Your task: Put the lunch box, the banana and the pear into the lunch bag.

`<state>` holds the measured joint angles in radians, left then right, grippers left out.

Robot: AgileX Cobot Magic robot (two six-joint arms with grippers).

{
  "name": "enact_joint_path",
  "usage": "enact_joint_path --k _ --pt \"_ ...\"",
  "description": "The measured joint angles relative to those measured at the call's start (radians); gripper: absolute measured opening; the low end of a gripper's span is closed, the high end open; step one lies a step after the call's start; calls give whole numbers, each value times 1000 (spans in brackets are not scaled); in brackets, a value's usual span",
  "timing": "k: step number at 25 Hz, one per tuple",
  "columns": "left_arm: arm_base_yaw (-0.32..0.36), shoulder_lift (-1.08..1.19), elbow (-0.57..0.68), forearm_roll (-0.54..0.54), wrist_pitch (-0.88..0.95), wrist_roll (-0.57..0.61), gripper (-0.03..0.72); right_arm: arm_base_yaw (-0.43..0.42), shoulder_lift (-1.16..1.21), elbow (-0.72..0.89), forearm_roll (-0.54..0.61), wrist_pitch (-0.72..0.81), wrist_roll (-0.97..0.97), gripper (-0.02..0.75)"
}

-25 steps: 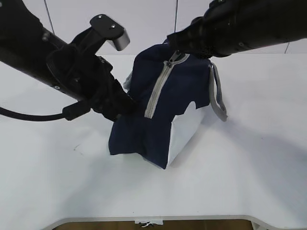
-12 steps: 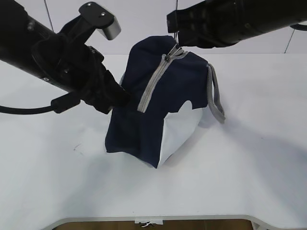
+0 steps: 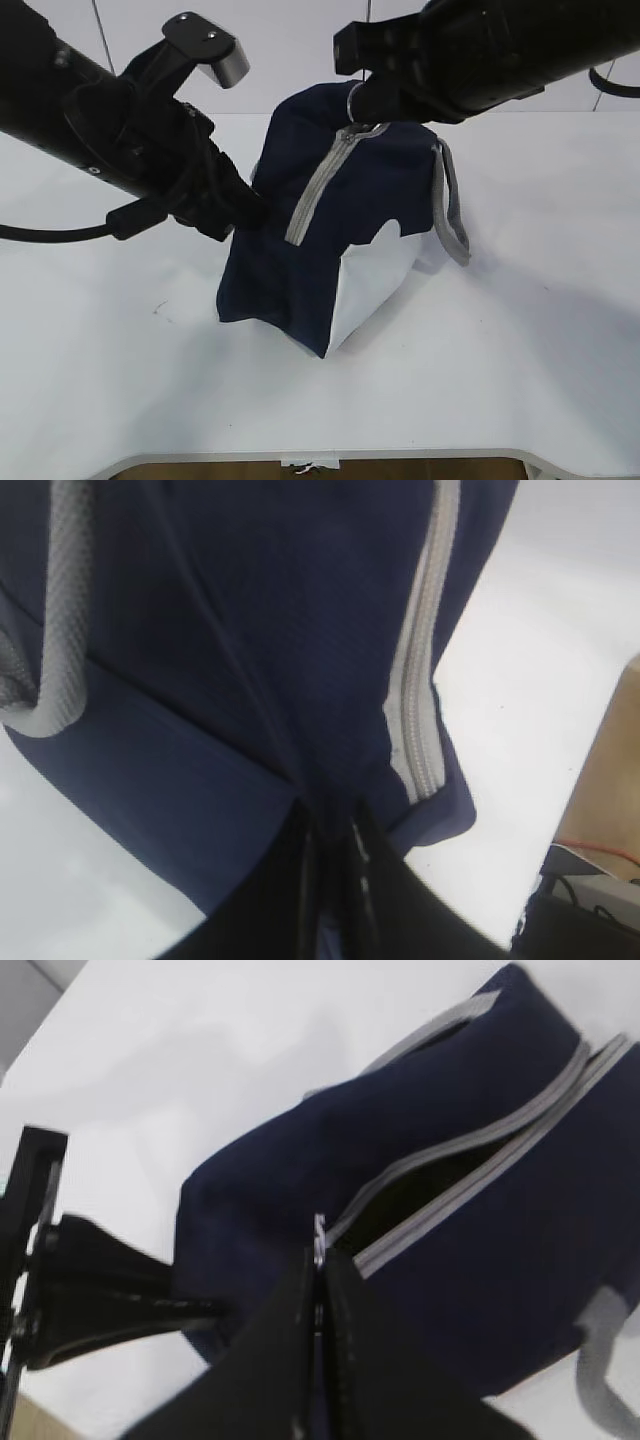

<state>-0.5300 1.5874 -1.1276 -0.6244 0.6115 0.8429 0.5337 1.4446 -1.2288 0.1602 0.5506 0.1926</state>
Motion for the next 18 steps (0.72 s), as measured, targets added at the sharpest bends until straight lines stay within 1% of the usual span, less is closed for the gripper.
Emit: enact_joint_path --k 5,9,10,14,18 --pt "0 0 0 -7 17 0 0 0 0 0 10 -1 -21 1" --pt "1 0 0 4 35 0 0 0 0 -2 -17 -23 -23 1" --pt "1 0 0 7 38 0 0 -6 0 -2 -36 -31 -24 1" --pt "1 -9 0 16 40 0 0 -24 0 -2 -40 -35 -24 1" --pt "1 -28 0 16 40 0 0 -80 0 -2 -38 -35 -26 1"
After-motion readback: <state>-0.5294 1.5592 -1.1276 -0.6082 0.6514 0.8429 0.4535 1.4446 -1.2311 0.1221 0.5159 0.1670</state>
